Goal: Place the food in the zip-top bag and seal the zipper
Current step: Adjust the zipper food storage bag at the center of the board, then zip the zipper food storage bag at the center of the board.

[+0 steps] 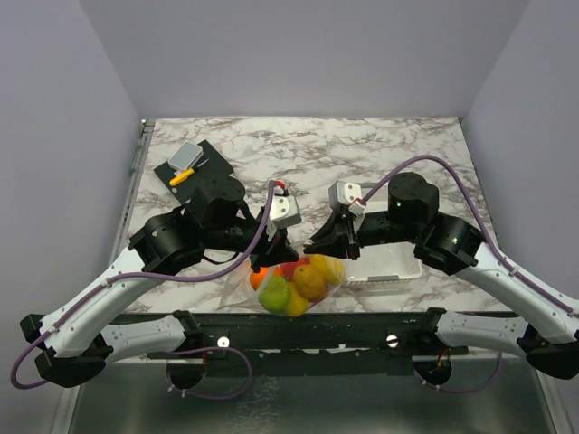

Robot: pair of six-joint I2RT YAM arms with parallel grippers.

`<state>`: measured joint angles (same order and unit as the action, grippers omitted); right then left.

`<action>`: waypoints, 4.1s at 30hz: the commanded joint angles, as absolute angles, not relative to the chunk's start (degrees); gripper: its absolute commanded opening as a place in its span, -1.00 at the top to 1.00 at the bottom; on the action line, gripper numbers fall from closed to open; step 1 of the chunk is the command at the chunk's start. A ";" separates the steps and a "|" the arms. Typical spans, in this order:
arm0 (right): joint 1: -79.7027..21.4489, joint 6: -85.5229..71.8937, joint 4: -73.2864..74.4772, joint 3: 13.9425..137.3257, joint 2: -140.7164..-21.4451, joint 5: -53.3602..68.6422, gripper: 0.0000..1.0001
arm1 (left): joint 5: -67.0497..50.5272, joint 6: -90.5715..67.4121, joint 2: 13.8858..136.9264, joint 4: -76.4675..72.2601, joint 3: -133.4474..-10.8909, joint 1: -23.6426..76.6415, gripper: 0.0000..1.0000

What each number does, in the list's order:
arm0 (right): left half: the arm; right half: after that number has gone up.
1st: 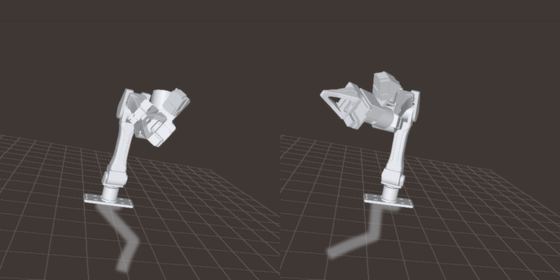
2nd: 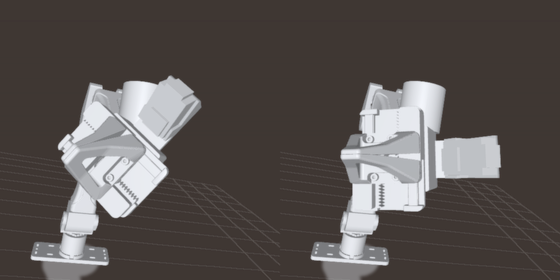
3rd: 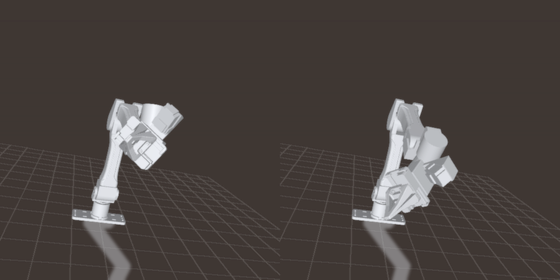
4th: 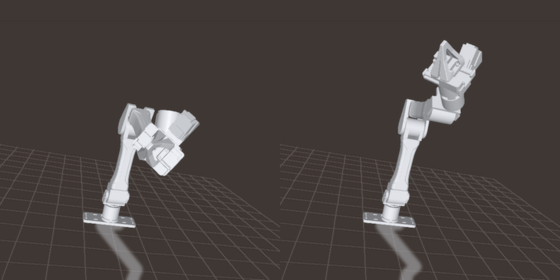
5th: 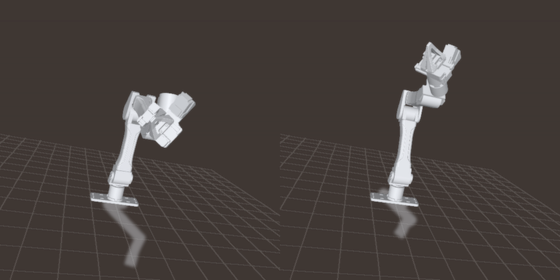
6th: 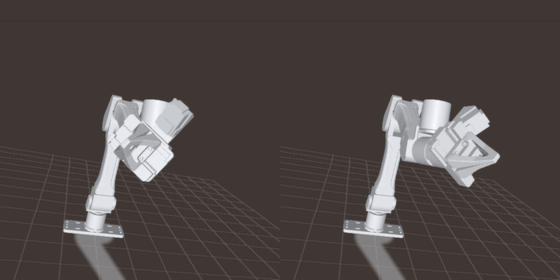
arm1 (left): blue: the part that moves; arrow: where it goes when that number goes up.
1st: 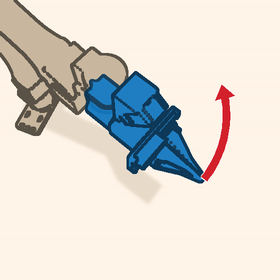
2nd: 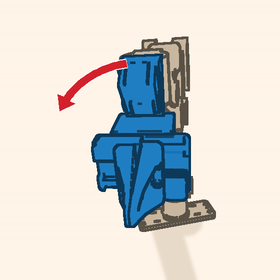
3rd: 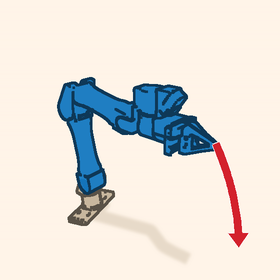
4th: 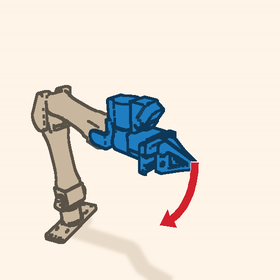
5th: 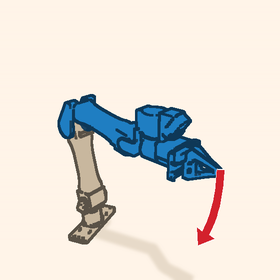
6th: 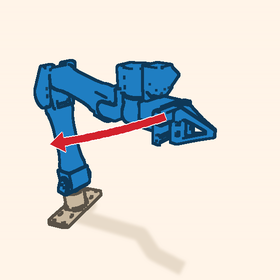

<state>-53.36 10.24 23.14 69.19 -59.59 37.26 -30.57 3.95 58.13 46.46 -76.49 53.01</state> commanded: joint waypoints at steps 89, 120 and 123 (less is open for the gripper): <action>-53.53 7.32 27.96 75.08 -60.17 33.76 0.99 | -34.40 3.69 58.73 38.22 -77.80 53.37 1.00; -53.53 8.60 18.86 73.47 -51.38 8.08 0.99 | -28.69 3.19 58.16 40.33 -75.54 53.37 1.00; -53.53 8.85 17.27 72.77 -50.71 4.75 0.99 | -28.12 3.01 58.10 40.43 -75.35 53.35 1.00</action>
<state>-53.69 7.55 27.44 72.69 -52.90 13.65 -29.02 3.66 58.54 35.03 -76.84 53.01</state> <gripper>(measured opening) 0.011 0.079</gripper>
